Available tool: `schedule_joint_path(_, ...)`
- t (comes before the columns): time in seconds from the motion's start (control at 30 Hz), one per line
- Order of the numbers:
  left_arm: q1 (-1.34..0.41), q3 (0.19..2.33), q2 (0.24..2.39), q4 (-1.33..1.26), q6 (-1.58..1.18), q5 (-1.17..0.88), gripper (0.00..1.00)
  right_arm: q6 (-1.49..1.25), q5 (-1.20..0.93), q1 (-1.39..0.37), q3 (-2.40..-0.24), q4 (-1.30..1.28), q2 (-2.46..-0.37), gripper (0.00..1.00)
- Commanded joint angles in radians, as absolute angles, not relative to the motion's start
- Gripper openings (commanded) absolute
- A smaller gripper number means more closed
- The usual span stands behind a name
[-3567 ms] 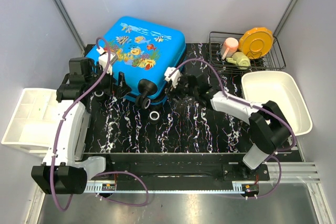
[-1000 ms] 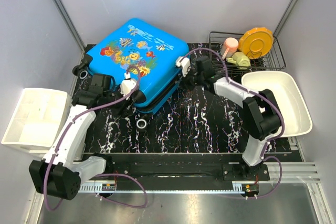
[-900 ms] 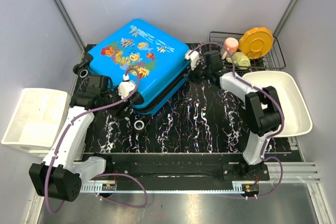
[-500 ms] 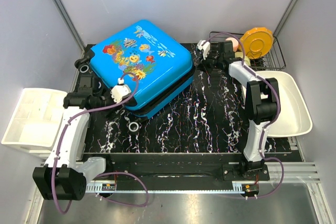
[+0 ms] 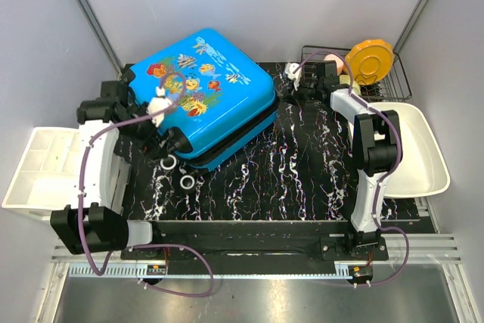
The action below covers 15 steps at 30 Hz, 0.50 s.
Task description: Open, take out, and arrange the luggage
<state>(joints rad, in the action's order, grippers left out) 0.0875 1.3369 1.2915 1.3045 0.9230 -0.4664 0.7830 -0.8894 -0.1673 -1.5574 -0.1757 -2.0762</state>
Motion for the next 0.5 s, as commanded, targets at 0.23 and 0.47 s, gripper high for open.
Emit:
schedule_joint_path(0.23, 0.248, 1.566, 1.36, 0.959, 0.165, -0.488, 0.99, 0.908, -1.063, -0.291, -1.292, -0.229, -1.858, 0.0)
schedule_joint_path(0.47, 0.262, 1.603, 1.548, 0.871, -0.035, -0.46, 0.99, 0.966, -1.101, -0.374, -1.121, -0.276, -1.668, 0.0)
